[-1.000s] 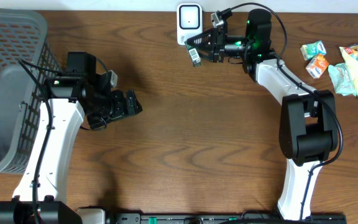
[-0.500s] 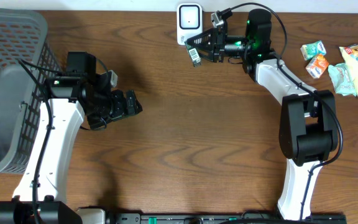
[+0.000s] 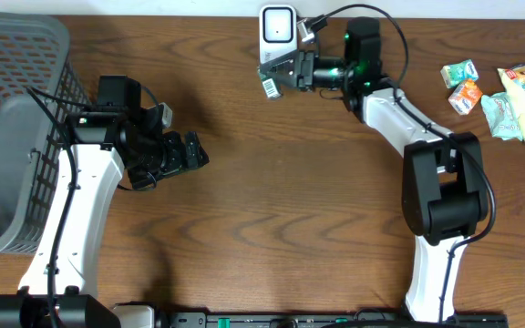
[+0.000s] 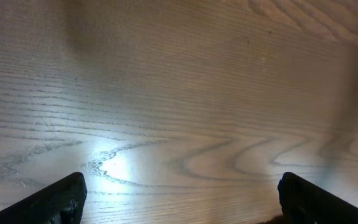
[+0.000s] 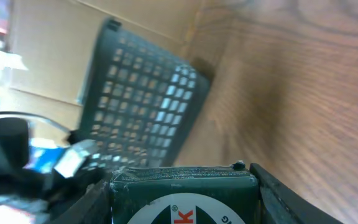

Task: Scan the item barcode
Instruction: 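Hold the tin barcode in front of the white scanner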

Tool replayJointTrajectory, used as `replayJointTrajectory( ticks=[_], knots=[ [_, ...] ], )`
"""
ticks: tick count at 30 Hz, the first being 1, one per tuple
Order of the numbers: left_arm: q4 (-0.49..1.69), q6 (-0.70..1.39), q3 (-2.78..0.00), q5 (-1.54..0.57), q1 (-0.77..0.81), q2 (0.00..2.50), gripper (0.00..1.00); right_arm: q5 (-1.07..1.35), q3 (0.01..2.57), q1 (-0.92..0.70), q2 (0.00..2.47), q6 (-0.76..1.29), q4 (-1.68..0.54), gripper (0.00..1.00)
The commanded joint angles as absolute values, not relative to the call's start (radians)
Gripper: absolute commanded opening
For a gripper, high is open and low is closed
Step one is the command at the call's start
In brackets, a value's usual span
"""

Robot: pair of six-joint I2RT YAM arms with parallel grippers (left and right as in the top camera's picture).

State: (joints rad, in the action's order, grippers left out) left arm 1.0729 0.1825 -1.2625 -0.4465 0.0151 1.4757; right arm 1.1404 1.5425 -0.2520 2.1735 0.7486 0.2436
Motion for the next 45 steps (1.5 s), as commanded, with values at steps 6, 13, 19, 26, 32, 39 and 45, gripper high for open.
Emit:
replayJointTrajectory(
  ticks=[6,13,19,26,32,39,45],
  knots=[
    [1.076,0.169,-1.261,-0.452,0.017,1.483,0.98,0.793,1.557,-0.259,2.132,0.4,0.096,0.4],
    [1.076,0.169,-1.261,-0.452,0.017,1.483,0.98,0.518,1.565,-0.258,2.132,0.288,-0.007,0.36],
    [1.076,0.169,-1.261,-0.452,0.017,1.483,0.98,0.232,1.664,-0.278,2.132,0.132,-0.174,0.38],
    [1.076,0.169,-1.261,-0.452,0.017,1.483,0.98,-0.154,1.809,-0.324,2.132,-0.09,-0.245,0.36],
    [1.076,0.169,-1.261,-0.452,0.017,1.483,0.98,-0.361,1.833,-0.356,2.136,-0.288,-0.131,0.35],
    [1.076,0.169,-1.261,-0.452,0.017,1.483,0.98,-0.443,1.833,-0.39,2.186,-0.471,0.139,0.35],
    [1.076,0.169,-1.261,-0.452,0.017,1.483,0.97,-0.464,1.833,-0.428,2.276,-0.559,0.391,0.36]
  ],
)
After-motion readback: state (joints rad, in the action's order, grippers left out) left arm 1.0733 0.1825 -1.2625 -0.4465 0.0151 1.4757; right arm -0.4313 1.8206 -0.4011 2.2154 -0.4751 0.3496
